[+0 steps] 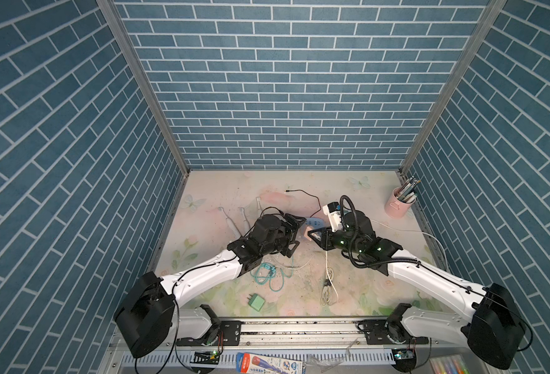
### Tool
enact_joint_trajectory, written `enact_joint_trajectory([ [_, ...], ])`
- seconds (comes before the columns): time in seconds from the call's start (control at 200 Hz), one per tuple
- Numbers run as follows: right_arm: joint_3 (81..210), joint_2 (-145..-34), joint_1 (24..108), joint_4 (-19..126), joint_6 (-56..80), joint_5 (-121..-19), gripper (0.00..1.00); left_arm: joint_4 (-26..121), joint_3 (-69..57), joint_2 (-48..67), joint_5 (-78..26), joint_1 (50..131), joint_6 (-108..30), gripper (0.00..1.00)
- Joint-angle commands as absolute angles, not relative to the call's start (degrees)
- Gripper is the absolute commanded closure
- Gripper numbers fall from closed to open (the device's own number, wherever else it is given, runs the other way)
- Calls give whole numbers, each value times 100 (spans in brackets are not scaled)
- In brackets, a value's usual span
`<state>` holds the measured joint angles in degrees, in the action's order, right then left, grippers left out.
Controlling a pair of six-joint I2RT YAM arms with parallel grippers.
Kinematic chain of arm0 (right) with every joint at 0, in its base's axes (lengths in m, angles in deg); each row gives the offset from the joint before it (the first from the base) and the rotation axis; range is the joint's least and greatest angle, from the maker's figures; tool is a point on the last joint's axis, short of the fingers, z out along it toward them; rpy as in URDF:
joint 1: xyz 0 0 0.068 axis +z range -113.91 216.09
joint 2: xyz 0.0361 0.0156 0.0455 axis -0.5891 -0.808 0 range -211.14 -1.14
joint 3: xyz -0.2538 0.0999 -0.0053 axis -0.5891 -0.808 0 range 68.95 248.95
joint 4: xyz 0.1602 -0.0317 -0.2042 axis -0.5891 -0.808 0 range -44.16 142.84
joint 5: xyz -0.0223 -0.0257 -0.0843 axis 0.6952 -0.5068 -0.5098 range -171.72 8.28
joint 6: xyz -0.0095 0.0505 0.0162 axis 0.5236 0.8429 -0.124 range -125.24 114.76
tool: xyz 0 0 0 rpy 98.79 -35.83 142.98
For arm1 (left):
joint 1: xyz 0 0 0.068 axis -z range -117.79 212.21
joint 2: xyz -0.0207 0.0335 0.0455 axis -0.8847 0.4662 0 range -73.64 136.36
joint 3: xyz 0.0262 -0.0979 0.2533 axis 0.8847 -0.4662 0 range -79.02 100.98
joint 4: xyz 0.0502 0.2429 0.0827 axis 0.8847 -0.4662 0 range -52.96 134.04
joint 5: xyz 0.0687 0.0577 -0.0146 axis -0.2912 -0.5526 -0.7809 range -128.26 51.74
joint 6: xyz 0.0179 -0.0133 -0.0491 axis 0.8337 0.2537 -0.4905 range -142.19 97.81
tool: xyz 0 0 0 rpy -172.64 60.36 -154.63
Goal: Charge the electric toothbrush
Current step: Insert the plug into the socket.
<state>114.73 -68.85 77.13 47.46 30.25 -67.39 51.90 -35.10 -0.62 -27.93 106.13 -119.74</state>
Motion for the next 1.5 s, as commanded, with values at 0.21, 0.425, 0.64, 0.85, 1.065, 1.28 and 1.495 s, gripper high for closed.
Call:
enact_joint_trajectory([
  [0.21,13881,-8462,6702,669,2299,-6502,100,1036,-2349,-739,-3456,9864,-8937,0],
  [0.425,15686,-10133,6433,-932,2133,-5969,100,-109,-2402,-1258,-4360,9606,-7727,0],
  [0.64,17536,-11431,6293,-2107,1822,-6151,100,-456,-2588,-1815,-5095,9588,-7282,0],
  [0.85,19562,-12934,6178,-3377,1623,-6264,100,-665,-2681,-2123,-5612,9589,-6867,0],
  [1.065,20281,-13512,6192,-3568,1735,-6226,100,-773,-2773,-2400,-5760,9586,-6739,0],
  [1.28,20515,-13840,6362,-3636,1787,-6300,100,-697,-2839,-2510,-5738,9581,-6767,0],
  [1.495,20679,-14170,6413,-3733,1832,-6547,100,-658,-2918,-2517,-5689,9582,-6798,1],
])
